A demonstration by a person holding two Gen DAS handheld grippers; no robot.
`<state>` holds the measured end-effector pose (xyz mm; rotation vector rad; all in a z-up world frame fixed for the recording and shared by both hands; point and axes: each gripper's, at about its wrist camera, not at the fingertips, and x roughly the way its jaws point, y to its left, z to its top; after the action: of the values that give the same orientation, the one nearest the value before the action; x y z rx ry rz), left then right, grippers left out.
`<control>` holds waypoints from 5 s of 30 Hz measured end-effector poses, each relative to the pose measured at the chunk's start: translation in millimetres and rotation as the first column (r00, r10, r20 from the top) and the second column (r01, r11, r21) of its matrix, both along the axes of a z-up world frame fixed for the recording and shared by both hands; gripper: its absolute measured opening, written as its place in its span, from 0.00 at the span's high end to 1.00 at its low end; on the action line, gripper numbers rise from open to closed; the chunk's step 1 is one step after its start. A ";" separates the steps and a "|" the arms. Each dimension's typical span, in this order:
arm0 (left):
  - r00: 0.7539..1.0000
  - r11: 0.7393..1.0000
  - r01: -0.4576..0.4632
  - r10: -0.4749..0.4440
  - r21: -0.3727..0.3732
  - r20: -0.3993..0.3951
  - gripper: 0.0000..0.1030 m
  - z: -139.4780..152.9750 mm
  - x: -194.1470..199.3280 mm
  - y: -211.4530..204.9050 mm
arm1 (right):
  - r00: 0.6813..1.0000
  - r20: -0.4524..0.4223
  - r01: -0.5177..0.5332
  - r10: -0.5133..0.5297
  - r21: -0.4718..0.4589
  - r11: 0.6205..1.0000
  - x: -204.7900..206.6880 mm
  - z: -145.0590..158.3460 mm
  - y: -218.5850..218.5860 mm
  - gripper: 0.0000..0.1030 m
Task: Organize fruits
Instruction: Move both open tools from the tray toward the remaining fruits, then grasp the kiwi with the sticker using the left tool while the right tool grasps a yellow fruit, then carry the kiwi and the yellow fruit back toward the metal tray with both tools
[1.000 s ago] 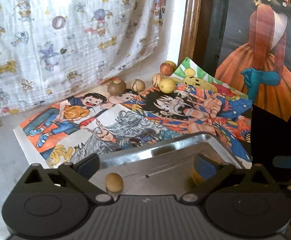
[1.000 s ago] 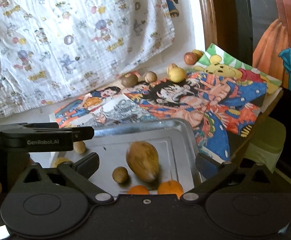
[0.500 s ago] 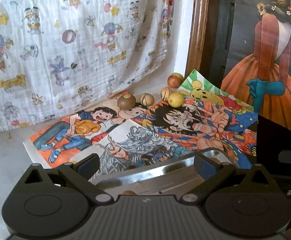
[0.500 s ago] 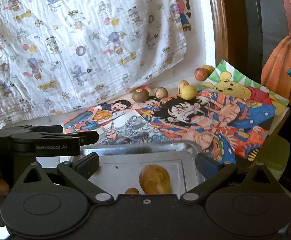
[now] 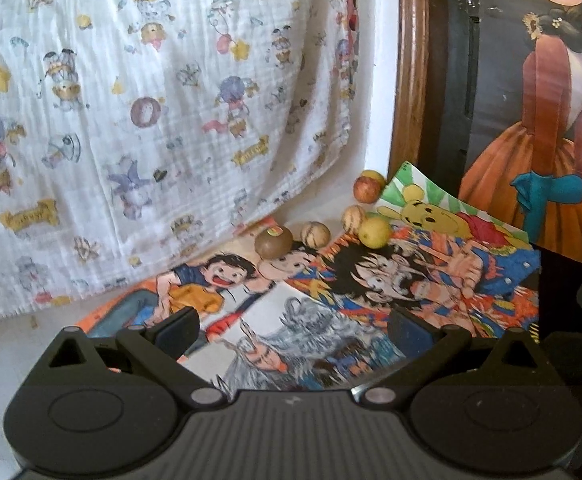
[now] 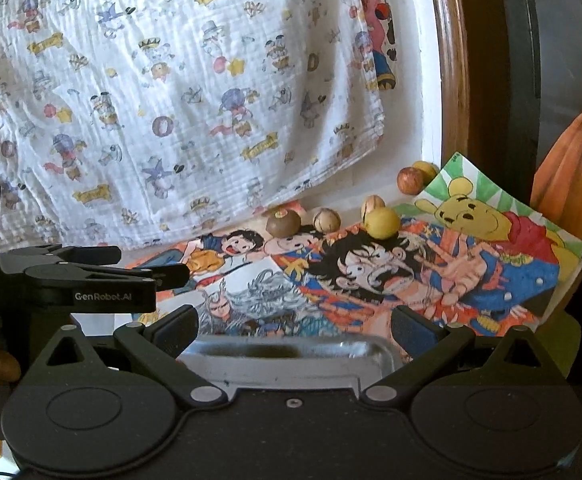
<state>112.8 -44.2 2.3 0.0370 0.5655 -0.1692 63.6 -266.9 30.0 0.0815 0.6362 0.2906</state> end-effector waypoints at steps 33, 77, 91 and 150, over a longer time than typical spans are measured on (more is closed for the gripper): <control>0.995 0.991 0.065 -0.073 0.117 0.062 0.01 -44.8 212.8 -20.7 | 0.992 -0.112 -0.059 0.049 -0.082 0.995 247.9 -18.1 -8.5 0.01; 0.993 0.984 0.109 -0.102 0.141 -0.055 0.41 -130.9 291.8 -31.3 | 0.976 -0.216 0.007 -0.028 -0.095 0.995 368.1 -158.0 -17.7 0.20; 0.994 0.989 0.096 -0.089 0.115 -0.069 0.42 -129.8 292.5 -30.5 | 0.977 -0.213 -0.014 -0.014 -0.133 0.991 362.3 -156.8 -9.7 0.39; 0.970 0.997 0.074 -0.076 0.015 0.233 0.42 57.7 -22.1 3.8 | 0.972 0.202 -0.124 0.118 0.020 0.992 10.6 97.3 15.3 0.39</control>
<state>90.6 -40.4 60.0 0.0830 0.3298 -0.2334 74.2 -251.6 127.3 0.0435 0.4365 0.4216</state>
